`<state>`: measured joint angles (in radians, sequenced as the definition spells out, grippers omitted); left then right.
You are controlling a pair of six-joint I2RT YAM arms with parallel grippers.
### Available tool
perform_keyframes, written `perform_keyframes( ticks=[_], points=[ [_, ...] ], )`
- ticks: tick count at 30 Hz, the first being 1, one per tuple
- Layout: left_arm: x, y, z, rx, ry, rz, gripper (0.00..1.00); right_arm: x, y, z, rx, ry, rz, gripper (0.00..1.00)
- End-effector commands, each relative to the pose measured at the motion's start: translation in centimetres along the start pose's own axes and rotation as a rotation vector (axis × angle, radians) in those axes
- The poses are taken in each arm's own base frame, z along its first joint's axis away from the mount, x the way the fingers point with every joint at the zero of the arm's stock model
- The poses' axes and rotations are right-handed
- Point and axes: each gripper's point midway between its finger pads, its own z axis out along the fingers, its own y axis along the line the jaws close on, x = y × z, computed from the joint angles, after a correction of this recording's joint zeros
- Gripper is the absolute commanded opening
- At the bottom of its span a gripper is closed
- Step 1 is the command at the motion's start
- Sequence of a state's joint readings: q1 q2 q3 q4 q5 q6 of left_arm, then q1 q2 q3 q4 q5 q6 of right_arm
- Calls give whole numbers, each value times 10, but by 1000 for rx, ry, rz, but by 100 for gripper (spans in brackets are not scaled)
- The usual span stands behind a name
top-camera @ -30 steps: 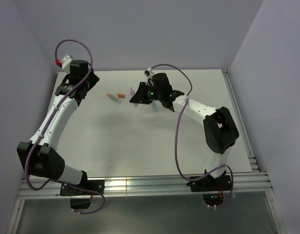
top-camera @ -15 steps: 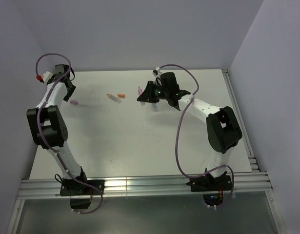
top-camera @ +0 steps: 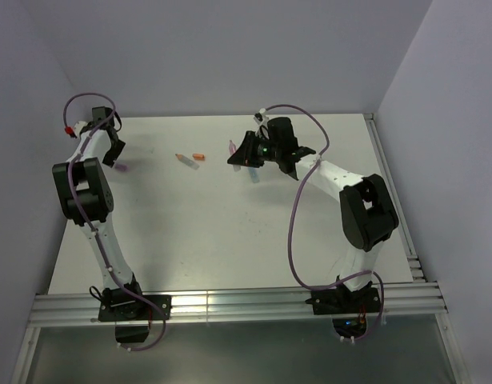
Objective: Insert the pens into the pen caps
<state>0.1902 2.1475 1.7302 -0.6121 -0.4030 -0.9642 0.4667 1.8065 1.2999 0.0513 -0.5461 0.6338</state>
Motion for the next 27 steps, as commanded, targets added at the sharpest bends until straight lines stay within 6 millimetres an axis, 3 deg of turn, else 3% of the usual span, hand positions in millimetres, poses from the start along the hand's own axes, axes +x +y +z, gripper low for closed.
perform_keyframes(
  ticks=[1,16,27],
  points=[
    [-7,-16,2,30,1,-20,55,-16,23,-15,-64,-53,-44,0],
    [15,4,13,-32,47,-20,54,-15,18,-13,-71,-40,-23,0],
    [15,-2,18,-47,47,-4,53,-15,16,-14,-79,-41,-16,0]
  ],
)
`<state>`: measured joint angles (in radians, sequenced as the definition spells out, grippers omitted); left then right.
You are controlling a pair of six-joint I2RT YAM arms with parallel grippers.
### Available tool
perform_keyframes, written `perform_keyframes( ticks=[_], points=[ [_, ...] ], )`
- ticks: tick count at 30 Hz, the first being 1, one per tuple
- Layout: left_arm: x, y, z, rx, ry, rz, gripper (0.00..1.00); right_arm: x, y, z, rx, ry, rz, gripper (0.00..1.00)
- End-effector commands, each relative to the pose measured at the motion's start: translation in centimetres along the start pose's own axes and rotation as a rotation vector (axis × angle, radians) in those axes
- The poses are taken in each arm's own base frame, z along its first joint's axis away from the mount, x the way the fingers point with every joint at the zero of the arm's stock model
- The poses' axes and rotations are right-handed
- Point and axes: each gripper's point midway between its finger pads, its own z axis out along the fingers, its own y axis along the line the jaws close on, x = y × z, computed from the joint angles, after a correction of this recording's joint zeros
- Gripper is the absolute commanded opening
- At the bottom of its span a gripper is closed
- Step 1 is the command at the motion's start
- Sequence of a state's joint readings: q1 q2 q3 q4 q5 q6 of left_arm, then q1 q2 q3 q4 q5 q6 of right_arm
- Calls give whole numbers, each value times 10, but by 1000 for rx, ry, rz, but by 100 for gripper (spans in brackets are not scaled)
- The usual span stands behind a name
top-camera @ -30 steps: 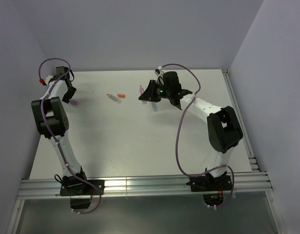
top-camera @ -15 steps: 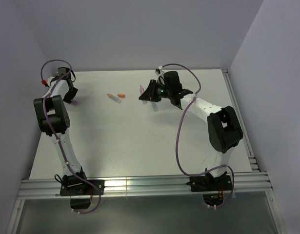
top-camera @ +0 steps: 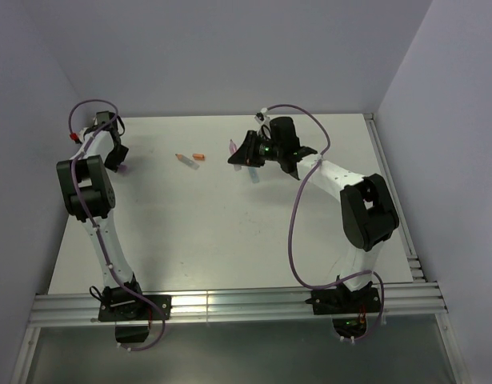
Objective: Insert the pens into the pen caps
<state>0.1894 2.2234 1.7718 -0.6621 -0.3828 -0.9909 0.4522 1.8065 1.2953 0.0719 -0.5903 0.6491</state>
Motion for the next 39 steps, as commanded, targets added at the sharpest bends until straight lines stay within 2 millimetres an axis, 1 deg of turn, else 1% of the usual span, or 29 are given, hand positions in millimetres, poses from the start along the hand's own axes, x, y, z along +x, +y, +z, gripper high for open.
perform_keyframes(
  ticks=[1,7,10,12,18,19,22,23,24,26,27,29,30,31,32,33,35,36,37,38,39],
  points=[
    [-5,-8,-1,-1,-13,-5,53,-14,13,-11,-45,-47,-27,0],
    [-1,-6,4,-23,-10,11,52,-12,14,-13,-58,-40,-20,0],
    [0,-3,6,-36,-7,16,50,-12,13,-13,-61,-41,-15,0],
    [2,-3,7,-37,-3,23,46,-12,13,-13,-65,-38,-11,0],
    [10,0,11,-44,19,35,32,-10,11,-12,-66,-31,-7,0],
    [11,1,11,-43,23,39,26,-10,11,-12,-66,-31,-7,0],
    [13,0,10,-32,33,37,15,-11,12,-13,-69,-32,-9,0],
    [15,-1,9,-24,37,37,6,-10,11,-13,-66,-31,-9,0],
    [13,-3,4,-12,35,31,1,-10,10,-13,-65,-31,-8,0],
    [14,-2,1,2,45,28,0,-11,10,-13,-59,-30,-12,0],
    [10,-7,-8,31,37,17,0,-11,9,-12,-58,-29,-14,0],
    [10,-5,-15,41,36,15,0,-11,9,-12,-57,-30,-14,0],
    [2,-11,-27,81,24,2,0,-11,9,-12,-56,-29,-13,0],
    [5,-8,-30,84,28,5,0,-11,9,-12,-57,-28,-16,0],
    [3,-9,-36,100,25,-1,0,-11,8,-12,-55,-23,-14,0],
    [-2,-12,-50,134,22,-6,0,-11,9,-12,-53,-24,-19,0],
    [1,-11,-60,162,26,-2,0,-12,7,-11,-42,-25,-22,0],
    [-4,-14,-76,197,12,-7,0,-12,6,-11,-42,-23,-23,0],
    [1,-13,-81,216,22,5,0,-11,5,-11,-40,-20,-22,0],
    [2,-15,-89,235,23,9,0,-10,6,-11,-40,-18,-21,0],
    [-3,-17,-104,269,11,3,0,-11,6,-11,-40,-20,-23,0]
  ],
)
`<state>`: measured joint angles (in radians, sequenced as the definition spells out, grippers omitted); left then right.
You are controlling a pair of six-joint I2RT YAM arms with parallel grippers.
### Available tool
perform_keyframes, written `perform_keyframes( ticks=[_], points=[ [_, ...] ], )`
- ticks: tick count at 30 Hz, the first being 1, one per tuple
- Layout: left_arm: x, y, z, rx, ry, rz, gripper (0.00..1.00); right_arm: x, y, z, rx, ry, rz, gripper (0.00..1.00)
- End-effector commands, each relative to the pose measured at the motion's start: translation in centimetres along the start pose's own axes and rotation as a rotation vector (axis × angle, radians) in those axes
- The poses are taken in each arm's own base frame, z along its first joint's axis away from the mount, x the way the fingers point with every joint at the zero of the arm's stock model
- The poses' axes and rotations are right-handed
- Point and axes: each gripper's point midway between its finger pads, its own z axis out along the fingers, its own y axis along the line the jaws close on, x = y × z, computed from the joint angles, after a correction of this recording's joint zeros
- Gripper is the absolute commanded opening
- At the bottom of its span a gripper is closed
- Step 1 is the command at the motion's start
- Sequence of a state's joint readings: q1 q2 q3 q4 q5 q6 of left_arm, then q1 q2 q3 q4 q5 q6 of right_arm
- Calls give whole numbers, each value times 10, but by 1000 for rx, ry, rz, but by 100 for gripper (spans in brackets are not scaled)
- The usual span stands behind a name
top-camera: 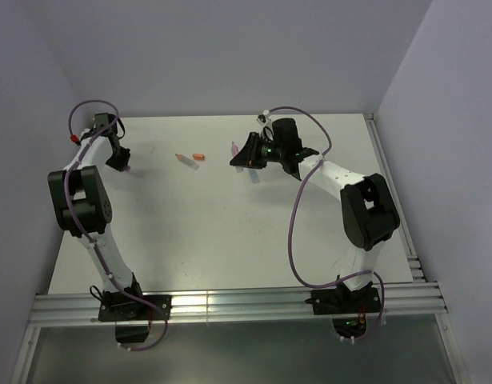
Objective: Insert the pens into the pen caps
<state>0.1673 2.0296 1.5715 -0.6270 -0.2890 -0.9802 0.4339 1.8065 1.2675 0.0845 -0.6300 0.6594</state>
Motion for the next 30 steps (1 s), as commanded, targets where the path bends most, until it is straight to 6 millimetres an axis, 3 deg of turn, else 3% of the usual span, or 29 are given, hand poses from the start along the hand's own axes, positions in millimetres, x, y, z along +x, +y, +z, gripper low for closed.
perform_keyframes(
  ticks=[1,12,18,21,30],
  points=[
    [-12,-32,-60,196,-37,5,0,-15,12,-6,-23,-38,-51,0],
    [-1,-67,-155,518,-24,95,0,-18,14,-14,8,-47,-78,0],
    [3,-83,-192,628,-25,159,0,-23,22,-20,1,-61,-102,0],
    [9,-88,-205,670,-20,184,0,-24,32,-21,-35,-55,-106,0],
    [39,-89,-224,778,12,284,0,-20,34,-24,-41,-50,-135,0]
  ],
)
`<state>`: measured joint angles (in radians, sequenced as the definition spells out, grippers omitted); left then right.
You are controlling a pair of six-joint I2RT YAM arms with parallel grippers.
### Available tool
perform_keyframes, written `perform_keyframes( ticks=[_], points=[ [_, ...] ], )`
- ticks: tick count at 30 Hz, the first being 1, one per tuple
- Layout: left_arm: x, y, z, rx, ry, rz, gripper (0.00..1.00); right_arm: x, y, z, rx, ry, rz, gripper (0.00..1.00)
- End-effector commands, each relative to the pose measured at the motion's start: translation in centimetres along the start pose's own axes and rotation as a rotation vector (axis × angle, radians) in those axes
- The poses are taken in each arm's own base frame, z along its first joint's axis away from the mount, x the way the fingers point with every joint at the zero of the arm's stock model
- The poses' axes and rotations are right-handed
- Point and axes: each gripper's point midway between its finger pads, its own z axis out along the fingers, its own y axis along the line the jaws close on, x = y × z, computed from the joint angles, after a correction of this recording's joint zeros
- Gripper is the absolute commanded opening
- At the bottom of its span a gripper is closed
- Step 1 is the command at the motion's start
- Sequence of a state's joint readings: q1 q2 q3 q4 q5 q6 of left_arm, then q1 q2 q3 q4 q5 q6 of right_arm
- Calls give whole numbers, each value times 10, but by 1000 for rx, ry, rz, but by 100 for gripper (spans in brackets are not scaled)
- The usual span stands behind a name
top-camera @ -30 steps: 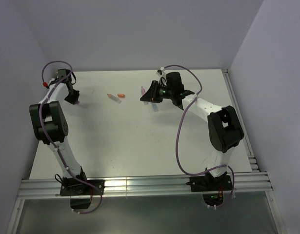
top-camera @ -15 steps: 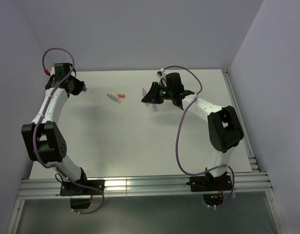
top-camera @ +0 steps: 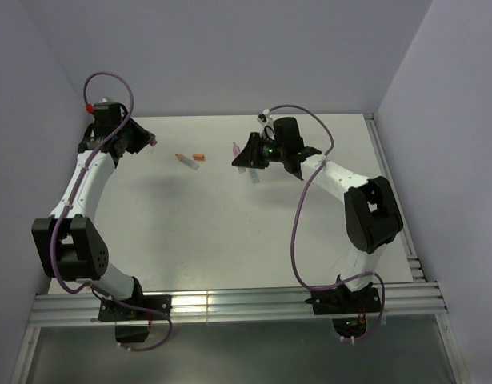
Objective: Insert the pens into the pen caps
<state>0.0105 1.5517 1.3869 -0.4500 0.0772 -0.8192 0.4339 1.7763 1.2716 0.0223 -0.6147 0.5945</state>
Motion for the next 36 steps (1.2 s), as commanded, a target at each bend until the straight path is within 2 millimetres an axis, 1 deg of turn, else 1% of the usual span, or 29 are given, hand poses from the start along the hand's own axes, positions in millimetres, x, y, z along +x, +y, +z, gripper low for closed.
perform_keyframes(
  ticks=[1,2,3,6,9,13,14,15,16,18,20,23,24,27,28,30,31,33,34,36],
  points=[
    [3,-28,-15,117,-12,81,0,-23,33,-17,-67,-62,-92,0],
    [2,-35,-19,151,-16,86,0,-24,34,-17,-66,-64,-93,0],
    [5,-34,-19,160,-10,87,0,-24,34,-16,-68,-61,-96,0],
    [8,-42,-24,191,-3,107,0,-24,37,-16,-69,-59,-110,0],
    [11,-48,-30,219,-8,125,0,-21,44,-16,-76,-53,-125,0],
    [17,-51,-38,250,-5,135,0,-19,56,-14,-87,-53,-161,0],
    [16,-53,-41,260,-14,138,0,-16,60,-12,-94,-47,-168,0],
    [18,-51,-40,260,-12,137,0,-15,63,-12,-98,-46,-177,0],
    [18,-54,-43,280,-15,139,0,-11,66,-11,-100,-31,-178,0],
    [21,-55,-43,294,-6,135,0,-8,68,-9,-103,-25,-188,0],
    [23,-60,-47,328,1,136,0,-7,72,-7,-109,-22,-197,0],
    [25,-63,-51,352,2,144,0,1,73,4,-113,12,-200,0],
    [25,-63,-52,357,2,145,0,4,77,6,-122,21,-203,0],
    [26,-63,-53,361,4,146,0,7,84,11,-139,35,-215,0],
    [27,-62,-52,359,7,142,0,8,92,12,-148,38,-226,0],
    [27,-64,-53,371,5,143,0,12,98,14,-162,48,-238,0],
    [28,-64,-53,375,6,142,0,16,105,14,-187,63,-248,0],
    [29,-66,-53,392,9,140,0,23,108,19,-208,94,-249,0],
    [30,-67,-53,397,11,138,0,28,115,21,-221,101,-258,0],
    [32,-67,-52,400,21,136,0,34,119,26,-225,114,-267,0]
  ],
)
